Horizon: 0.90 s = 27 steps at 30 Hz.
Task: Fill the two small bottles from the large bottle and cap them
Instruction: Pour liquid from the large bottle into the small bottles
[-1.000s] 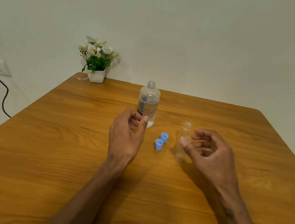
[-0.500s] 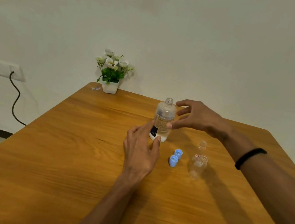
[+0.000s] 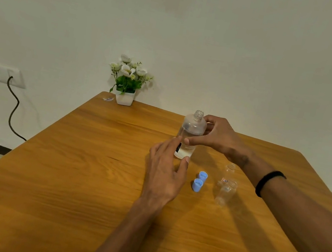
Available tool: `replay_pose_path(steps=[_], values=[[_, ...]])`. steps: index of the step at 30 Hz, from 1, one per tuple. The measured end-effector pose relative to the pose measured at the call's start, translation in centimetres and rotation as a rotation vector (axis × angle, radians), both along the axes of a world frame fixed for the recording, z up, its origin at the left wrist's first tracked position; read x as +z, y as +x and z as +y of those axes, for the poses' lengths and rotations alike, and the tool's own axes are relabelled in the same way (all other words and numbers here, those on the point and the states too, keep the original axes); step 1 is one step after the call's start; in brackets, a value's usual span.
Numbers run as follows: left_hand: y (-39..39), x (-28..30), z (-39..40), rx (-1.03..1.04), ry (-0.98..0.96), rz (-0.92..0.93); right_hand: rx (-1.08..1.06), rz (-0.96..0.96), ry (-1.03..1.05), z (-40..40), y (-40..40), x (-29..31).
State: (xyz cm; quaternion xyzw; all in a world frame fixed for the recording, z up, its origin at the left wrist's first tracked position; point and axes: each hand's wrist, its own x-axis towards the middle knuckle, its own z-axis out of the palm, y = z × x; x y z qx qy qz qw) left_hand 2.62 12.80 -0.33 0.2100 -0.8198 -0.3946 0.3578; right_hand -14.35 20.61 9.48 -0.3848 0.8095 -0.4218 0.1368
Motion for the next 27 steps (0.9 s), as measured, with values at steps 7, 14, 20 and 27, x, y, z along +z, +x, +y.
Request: replay_pose_path(steps=[7,14,20,27], values=[[1.1,2.1,2.1,-0.113,-0.076,0.119,-0.147,0.047,-0.384,2.6,-0.3,4.6],[1.2,1.8,4.3,-0.284,-0.266,0.077,-0.284,0.172,-0.570,10.3,-0.7,7.0],[1.1,1.6,5.4,-0.375,-0.236,-0.065,-0.380,0.233,-0.521,17.6,1.1,2.7],[0.9,1.2,6.1,-0.328,-0.201,-0.099,-0.456,0.263,-0.431,20.7,2.5,-4.4]])
